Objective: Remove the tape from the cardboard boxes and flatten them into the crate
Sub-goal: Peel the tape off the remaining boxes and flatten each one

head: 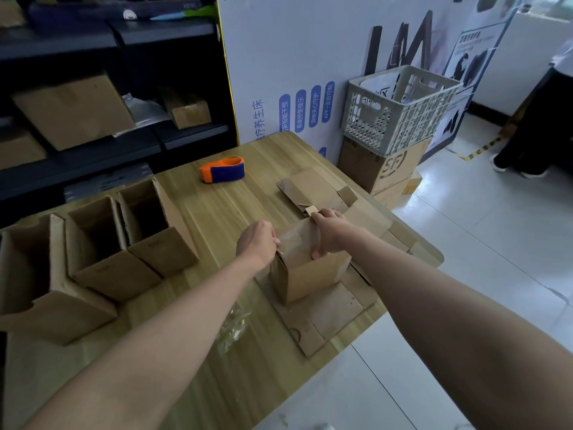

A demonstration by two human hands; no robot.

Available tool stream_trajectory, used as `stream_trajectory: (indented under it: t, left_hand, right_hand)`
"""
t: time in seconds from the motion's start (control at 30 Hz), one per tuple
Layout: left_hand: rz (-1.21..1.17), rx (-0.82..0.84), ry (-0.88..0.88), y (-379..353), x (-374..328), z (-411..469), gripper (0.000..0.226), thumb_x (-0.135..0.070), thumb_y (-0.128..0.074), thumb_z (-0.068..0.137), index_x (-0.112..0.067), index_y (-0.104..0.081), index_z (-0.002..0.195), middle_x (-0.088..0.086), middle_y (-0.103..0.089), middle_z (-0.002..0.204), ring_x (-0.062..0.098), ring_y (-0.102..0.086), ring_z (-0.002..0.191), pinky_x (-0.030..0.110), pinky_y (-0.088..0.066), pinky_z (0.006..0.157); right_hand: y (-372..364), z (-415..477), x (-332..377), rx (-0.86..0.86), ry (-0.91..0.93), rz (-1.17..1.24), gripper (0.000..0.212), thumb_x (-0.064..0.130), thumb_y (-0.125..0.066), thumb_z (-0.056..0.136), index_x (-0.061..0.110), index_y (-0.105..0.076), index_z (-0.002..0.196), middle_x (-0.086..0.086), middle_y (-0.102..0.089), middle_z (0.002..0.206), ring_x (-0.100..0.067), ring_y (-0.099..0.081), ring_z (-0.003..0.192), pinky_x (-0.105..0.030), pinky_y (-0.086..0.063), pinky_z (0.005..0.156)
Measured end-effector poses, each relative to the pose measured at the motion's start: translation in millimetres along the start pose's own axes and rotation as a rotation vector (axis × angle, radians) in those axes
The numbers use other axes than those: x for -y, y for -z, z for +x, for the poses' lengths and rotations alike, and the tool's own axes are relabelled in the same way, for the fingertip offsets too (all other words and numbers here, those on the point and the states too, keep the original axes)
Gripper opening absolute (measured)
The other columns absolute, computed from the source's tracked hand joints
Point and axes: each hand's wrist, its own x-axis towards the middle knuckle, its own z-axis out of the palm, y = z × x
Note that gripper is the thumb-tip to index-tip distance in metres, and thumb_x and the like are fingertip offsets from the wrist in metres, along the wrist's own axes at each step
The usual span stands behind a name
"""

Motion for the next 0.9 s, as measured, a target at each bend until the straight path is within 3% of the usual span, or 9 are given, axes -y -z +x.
stream_trajectory:
  t: [0.1,0.2,0.47,0.9]
  left_hand:
    - [0.053,0.019,-0.040,-4,0,-2,0.008,-0.014,-0.058,0.092,-0.009,-0.063,0.092,0.009,-0.065,0.103,0.026,-0.062,0.093,0.031,-0.044,0.071]
    - [0.051,-0.048,-0.117,-9,3,-9,0.006,-0.017,-0.053,0.094,-0.012,-0.055,0.091,0.004,-0.054,0.104,0.023,-0.057,0.089,0.030,-0.040,0.070]
    - [0.070,-0.080,-0.111,-8,-1,-9,0.013,-0.011,-0.054,0.093,-0.006,-0.065,0.090,0.010,-0.064,0.100,0.026,-0.061,0.089,0.031,-0.043,0.069]
    - [0.189,0.107,-0.160,4,1,1,0.020,-0.017,-0.045,0.096,-0.005,-0.060,0.100,0.012,-0.063,0.104,0.030,-0.060,0.091,0.038,-0.050,0.076]
  right_hand:
    - [0,-2,0,0.008,-0.004,0.003,0.103,0.035,-0.081,0.070,0.017,-0.018,0.150,-0.005,-0.017,0.153,-0.031,-0.007,0.143,-0.052,-0.026,0.112]
    - [1,-4,0,0.013,-0.008,0.017,0.102,0.034,-0.080,0.071,0.017,-0.018,0.150,-0.005,-0.016,0.154,-0.031,-0.008,0.143,-0.053,-0.025,0.113]
    - [5,-7,7,0.027,-0.031,-0.016,0.100,0.034,-0.080,0.072,0.015,-0.019,0.149,-0.007,-0.020,0.151,-0.032,-0.012,0.141,-0.051,-0.029,0.111]
    - [6,-10,9,0.035,-0.041,-0.009,0.099,0.035,-0.078,0.073,0.017,-0.019,0.149,-0.006,-0.019,0.151,-0.032,-0.011,0.141,-0.053,-0.030,0.110]
